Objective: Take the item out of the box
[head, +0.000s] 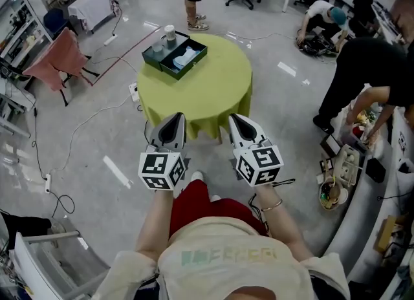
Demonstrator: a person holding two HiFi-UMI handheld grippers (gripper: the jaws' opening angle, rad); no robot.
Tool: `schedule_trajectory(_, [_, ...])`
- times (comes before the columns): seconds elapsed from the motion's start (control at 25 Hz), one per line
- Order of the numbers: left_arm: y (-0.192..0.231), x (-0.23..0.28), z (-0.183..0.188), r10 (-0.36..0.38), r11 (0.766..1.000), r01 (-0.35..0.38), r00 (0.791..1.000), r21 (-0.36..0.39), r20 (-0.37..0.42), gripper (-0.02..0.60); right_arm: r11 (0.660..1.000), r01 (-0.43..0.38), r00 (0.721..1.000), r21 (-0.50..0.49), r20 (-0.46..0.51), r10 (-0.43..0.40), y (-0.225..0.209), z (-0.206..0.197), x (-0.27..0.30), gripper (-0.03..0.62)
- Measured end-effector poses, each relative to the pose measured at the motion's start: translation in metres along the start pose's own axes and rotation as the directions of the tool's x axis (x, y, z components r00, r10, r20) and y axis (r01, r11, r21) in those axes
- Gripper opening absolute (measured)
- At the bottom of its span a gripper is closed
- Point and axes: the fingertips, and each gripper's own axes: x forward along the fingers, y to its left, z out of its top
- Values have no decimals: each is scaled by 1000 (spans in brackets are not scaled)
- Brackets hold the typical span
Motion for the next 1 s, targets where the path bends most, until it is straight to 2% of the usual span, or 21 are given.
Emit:
schedule_trajectory(0.36, [31,39,3,10,1000,-10,1000,-9,-3,26,1000,19,1000,20,-19,-19,-21,0,43,37])
schedule_trajectory(0.76, [101,110,-6,63,998,-63,997,-1,-46,26,999,15,998,31,-63,-13,-47,-5,127,37])
schedule_trajectory(1.0, [141,157,-6,58,998,-58,996,-2,-71,26,999,38,996,38,-77,-35,-67,1,180,37])
